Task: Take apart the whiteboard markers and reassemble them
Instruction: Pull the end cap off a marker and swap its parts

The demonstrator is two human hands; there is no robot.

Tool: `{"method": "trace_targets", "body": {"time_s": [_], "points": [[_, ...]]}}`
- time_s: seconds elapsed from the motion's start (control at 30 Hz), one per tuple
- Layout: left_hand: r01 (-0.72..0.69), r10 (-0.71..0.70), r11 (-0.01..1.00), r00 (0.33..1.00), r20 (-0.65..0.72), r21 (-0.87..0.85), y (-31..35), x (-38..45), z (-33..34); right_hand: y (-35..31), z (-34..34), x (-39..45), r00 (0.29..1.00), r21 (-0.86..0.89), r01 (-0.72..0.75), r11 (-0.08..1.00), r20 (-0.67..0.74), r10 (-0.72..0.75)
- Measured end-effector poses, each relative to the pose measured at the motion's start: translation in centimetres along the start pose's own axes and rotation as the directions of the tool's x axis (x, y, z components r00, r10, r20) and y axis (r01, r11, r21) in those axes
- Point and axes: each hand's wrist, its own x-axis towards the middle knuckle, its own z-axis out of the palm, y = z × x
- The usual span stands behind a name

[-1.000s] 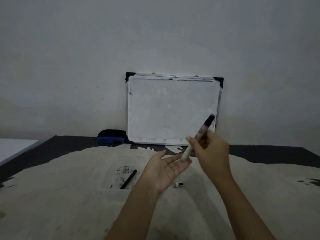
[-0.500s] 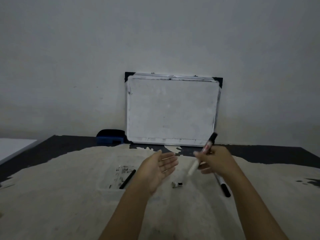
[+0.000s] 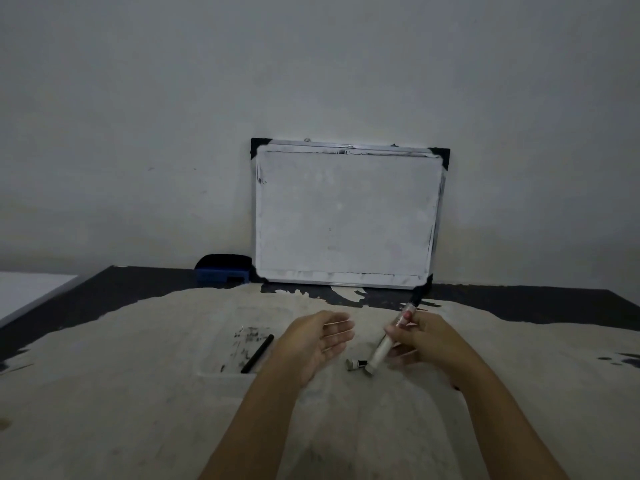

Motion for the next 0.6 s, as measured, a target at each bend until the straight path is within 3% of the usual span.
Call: {"method": "trace_targets", "body": {"time_s": [0.17,0.33,0.6], "points": [[-0.008,0.008,1.0,1.0,0.007,0.03,-0.08,-0.16,0.15,0.65,-0.46,0.23,0.999,0.037,-0.04,0.999,-0.003,0.04],[-0.007,0.007,0.998,1.0,-0.003,0.061,-0.14,-0.14,0.13,0.33,-0.98,0.6,0.998,0.215,-0.056,0.975,0.026,0.052],[-0.026,0.02,0.983,0.999,0.036,0.179,-0.32,-0.1,0.28,0.39,-0.91,0.62,0.998,0.239,-0.035,0.97,0.059,0.022]]}}
